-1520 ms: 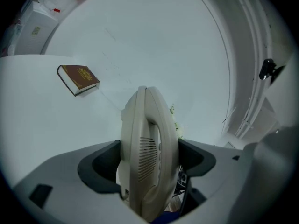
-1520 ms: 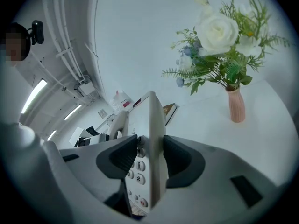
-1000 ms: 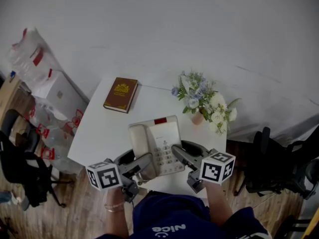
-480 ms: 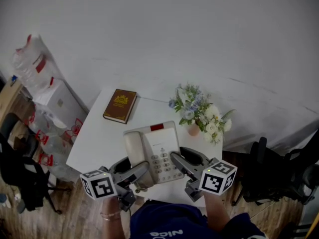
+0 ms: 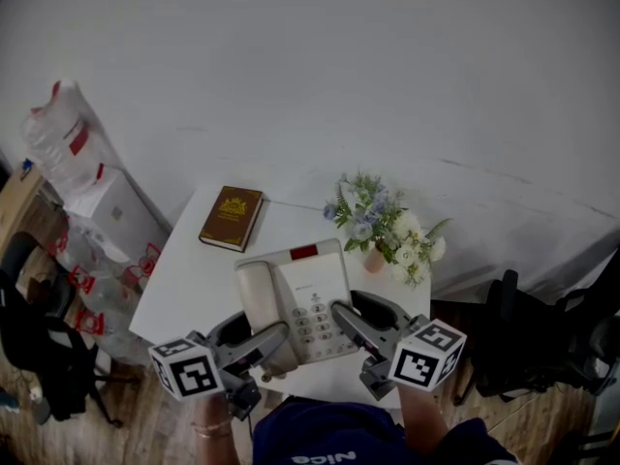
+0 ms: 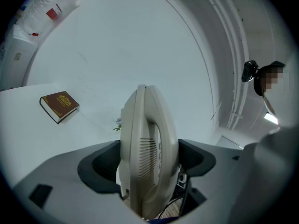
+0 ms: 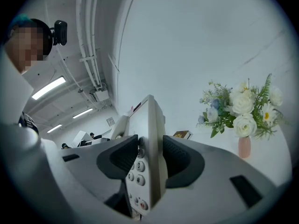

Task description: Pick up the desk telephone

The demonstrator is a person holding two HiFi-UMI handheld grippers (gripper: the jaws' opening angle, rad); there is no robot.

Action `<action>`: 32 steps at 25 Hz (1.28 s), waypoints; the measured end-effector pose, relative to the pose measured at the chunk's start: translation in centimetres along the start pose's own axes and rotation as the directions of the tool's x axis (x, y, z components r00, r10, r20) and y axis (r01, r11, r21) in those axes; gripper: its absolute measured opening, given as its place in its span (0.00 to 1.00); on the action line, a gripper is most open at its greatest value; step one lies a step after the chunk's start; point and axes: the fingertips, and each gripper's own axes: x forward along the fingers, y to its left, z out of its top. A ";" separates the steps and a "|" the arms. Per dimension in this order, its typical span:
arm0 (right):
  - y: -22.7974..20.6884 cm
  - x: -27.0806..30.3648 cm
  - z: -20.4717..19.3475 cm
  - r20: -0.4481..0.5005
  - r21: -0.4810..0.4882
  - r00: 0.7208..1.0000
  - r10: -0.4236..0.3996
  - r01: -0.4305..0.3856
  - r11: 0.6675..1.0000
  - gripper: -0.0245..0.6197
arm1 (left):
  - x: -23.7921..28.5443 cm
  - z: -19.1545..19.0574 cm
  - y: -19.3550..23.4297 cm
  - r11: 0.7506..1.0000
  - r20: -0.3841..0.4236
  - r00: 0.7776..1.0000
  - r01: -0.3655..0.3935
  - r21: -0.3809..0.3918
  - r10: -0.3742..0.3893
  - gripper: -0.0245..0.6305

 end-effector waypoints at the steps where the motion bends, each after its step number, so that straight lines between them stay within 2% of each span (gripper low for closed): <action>1: 0.0 0.0 0.0 0.002 -0.002 1.000 -0.003 0.003 1.000 0.32 | 0.0 0.0 0.0 1.000 -0.002 1.000 0.001 0.002 -0.001 0.63; 12: -0.6 -0.1 -0.9 0.010 -0.017 0.999 -0.048 0.048 0.999 0.31 | 0.4 -0.7 0.5 1.000 -0.026 1.000 0.009 0.023 -0.009 0.63; 32: -0.8 0.5 -1.6 0.010 -0.023 0.998 -0.056 0.056 0.998 0.31 | 0.2 -0.9 1.6 1.000 -0.028 1.000 0.007 0.021 -0.006 0.63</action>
